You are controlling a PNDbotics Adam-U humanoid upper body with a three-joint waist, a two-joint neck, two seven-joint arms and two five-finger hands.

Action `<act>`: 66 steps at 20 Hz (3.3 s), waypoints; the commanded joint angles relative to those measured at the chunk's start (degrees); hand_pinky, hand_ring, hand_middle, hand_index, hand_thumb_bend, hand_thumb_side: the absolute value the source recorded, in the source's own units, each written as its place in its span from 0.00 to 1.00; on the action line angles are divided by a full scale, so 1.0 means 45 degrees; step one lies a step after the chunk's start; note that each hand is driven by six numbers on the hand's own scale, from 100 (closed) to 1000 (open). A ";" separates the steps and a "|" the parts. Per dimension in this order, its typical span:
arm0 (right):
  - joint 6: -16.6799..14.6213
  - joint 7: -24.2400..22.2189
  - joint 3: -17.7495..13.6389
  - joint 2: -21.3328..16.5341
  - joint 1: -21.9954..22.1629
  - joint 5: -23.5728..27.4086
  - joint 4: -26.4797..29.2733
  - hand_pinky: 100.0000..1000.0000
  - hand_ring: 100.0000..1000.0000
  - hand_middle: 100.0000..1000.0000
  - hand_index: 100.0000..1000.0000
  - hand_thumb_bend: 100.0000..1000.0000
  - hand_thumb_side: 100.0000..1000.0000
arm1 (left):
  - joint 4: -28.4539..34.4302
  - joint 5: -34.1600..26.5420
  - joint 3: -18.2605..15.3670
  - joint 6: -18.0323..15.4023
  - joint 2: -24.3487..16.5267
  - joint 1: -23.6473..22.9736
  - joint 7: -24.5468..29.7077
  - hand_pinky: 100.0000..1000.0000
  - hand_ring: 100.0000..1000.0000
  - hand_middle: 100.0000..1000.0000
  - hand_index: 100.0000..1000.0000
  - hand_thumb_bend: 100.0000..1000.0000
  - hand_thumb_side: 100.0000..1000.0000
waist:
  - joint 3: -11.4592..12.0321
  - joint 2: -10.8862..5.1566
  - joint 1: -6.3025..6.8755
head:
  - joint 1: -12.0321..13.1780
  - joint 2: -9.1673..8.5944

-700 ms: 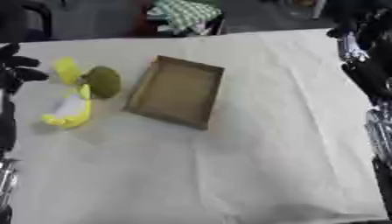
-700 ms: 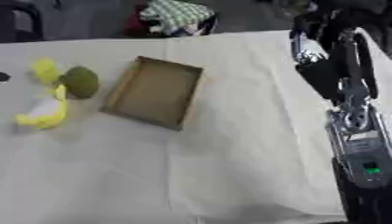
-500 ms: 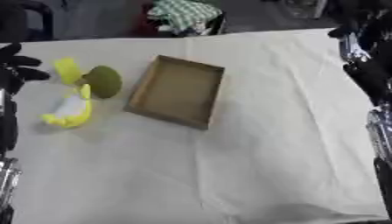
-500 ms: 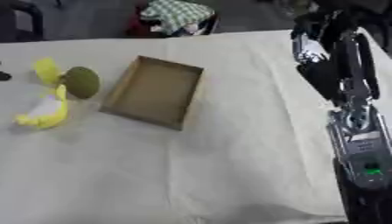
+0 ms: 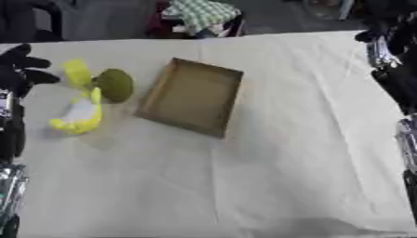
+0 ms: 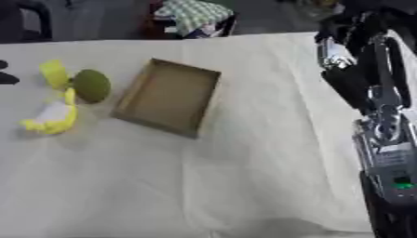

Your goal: Pick up objects on the table and place them in the box.

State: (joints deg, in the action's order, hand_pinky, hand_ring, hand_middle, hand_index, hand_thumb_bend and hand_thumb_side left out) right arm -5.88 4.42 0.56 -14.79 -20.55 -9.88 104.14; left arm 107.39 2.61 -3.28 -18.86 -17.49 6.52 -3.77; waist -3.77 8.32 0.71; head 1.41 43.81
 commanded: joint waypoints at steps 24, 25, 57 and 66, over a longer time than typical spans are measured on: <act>-0.0013 -0.0273 0.0009 -0.0274 0.0009 0.0108 0.0012 0.69 0.58 0.59 0.89 0.00 0.44 | -0.4508 0.8160 0.0533 0.1491 -0.5048 0.2305 0.4530 0.69 0.67 0.75 0.91 0.29 0.72 | -0.0070 -0.0231 0.0098 | 0.0023 0.0068; -0.0013 -0.0277 0.0011 -0.0274 0.0012 0.0113 0.0008 0.69 0.58 0.59 0.89 0.00 0.44 | -0.4807 0.8302 0.0598 0.1531 -0.5002 0.2428 0.4505 0.69 0.68 0.76 0.92 0.31 0.78 | -0.0077 -0.0234 0.0097 | 0.0026 0.0068; -0.0011 -0.0337 0.0065 -0.0197 0.0040 0.0236 -0.0033 0.69 0.58 0.59 0.89 0.00 0.44 | -0.8544 1.0198 0.1437 0.1868 -0.3128 0.4709 0.1786 0.50 0.38 0.40 0.64 0.00 0.11 | -0.0113 -0.0209 0.0008 | 0.0164 0.0068; -0.0024 -0.0368 0.0096 -0.0203 0.0045 0.0249 -0.0034 0.69 0.58 0.59 0.89 0.00 0.44 | -0.5746 0.8816 0.1884 0.1601 -0.3541 0.5607 0.2530 0.52 0.39 0.40 0.66 0.00 0.11 | -0.0147 -0.0247 0.0024 | 0.0185 0.0068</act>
State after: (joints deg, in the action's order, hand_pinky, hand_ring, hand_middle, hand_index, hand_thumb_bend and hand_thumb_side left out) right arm -5.88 2.92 1.10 -14.84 -19.65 -9.11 103.41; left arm 79.36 43.59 4.98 -11.43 -31.28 30.52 6.80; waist -4.35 8.08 0.78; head 2.18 43.83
